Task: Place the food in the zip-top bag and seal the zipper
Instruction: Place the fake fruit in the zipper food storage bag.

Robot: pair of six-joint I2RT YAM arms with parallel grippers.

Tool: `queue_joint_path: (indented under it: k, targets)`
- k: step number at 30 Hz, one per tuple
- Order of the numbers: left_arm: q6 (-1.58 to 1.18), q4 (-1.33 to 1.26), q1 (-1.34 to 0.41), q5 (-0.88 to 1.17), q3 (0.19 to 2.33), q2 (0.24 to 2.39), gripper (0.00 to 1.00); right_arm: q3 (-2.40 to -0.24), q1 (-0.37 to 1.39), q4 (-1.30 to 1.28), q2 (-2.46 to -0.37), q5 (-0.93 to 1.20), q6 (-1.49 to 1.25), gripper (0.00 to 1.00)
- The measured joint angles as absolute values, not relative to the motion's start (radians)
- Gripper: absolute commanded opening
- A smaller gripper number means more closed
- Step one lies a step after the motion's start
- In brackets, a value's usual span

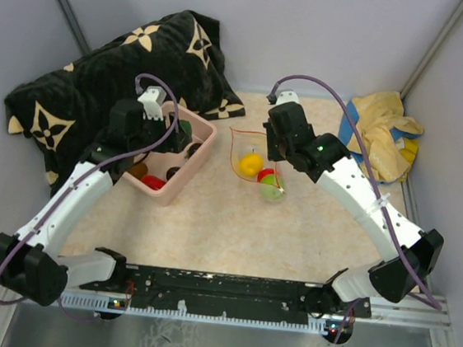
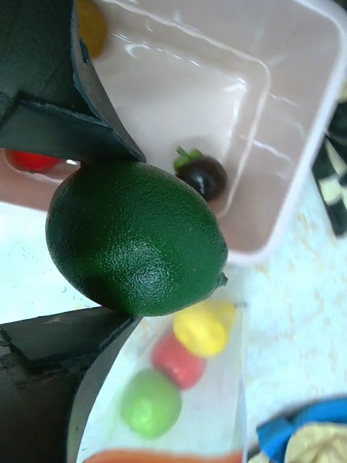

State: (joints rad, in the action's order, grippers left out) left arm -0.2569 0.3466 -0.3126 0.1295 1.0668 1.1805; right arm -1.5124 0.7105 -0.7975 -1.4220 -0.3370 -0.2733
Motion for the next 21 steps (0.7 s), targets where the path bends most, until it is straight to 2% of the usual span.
queue_joint_path:
  k: [10,21]
  targets:
    - [-0.103,0.141,-0.490,0.292,0.977,1.008,0.42,-1.512,0.710,-0.802,-1.422,-0.338,-0.289,0.00]
    - [0.115,-0.039,-0.562,0.519,0.976,1.048,0.42,-1.512,0.710,-0.808,-1.422,-0.337,-0.301,0.00]
